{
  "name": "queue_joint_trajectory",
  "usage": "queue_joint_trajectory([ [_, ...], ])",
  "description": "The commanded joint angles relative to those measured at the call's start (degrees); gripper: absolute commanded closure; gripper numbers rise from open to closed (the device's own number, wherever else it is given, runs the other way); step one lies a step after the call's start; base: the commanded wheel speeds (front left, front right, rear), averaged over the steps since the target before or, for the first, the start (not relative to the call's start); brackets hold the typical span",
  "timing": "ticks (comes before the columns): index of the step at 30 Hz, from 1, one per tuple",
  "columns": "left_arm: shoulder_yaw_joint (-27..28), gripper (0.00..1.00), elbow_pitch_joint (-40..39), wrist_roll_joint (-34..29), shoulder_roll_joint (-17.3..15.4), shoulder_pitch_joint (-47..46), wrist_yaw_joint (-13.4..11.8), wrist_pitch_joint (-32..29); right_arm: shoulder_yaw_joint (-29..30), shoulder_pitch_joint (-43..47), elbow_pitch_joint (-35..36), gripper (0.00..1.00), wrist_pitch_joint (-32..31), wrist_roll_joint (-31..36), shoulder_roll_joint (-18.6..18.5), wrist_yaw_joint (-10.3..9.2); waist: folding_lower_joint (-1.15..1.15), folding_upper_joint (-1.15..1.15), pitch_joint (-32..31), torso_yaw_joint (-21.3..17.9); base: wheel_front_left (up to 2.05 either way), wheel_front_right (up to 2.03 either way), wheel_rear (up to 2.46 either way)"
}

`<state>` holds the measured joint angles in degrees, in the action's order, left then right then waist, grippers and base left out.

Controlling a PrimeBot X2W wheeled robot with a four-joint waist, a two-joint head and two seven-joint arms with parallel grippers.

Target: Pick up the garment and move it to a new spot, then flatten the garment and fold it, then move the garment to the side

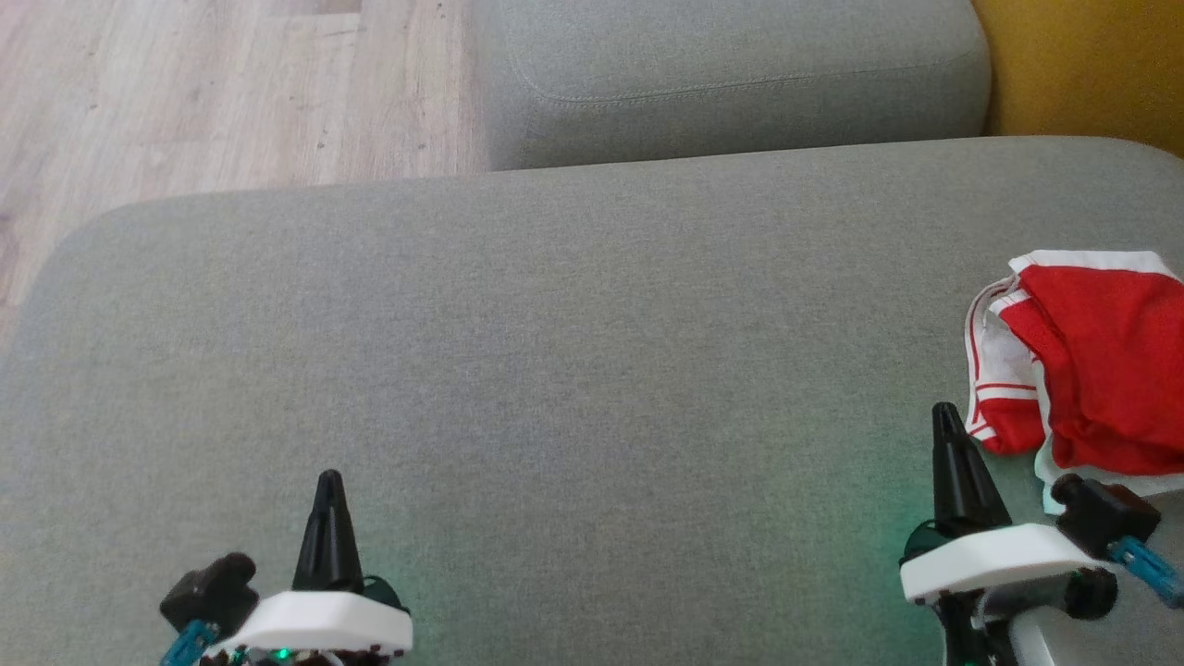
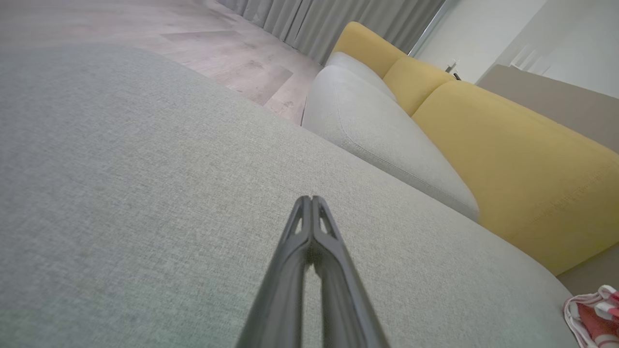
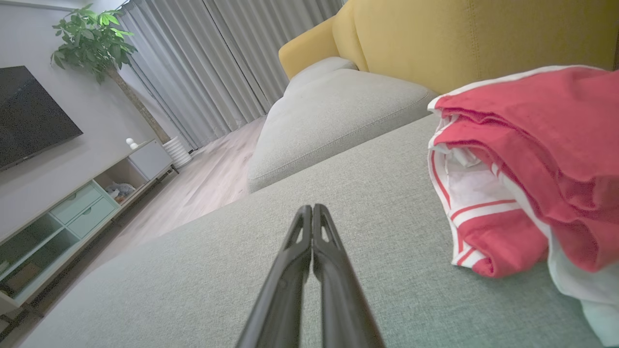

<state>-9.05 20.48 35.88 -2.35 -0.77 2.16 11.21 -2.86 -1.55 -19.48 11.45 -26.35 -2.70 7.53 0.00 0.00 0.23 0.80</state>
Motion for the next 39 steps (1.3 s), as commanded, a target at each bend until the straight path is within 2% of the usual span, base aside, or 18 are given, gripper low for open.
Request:
queue_joint_trajectory([
  [1,1.18,1.00,-1.99,1.06,-0.09,-2.71,0.40,-0.26,0.34,-2.61,2.11,1.00,-0.31,-1.41,-0.52,-0.01,0.00,0.00,0.00,0.00,0.00,0.00,0.00],
  [39,6.46,1.00,-3.62,21.36,-0.25,-3.70,2.21,-6.66,2.89,-3.29,3.38,1.00,-6.17,-25.72,-0.95,-0.02,0.00,0.00,-0.02,-0.30,0.00,0.00,0.00],
])
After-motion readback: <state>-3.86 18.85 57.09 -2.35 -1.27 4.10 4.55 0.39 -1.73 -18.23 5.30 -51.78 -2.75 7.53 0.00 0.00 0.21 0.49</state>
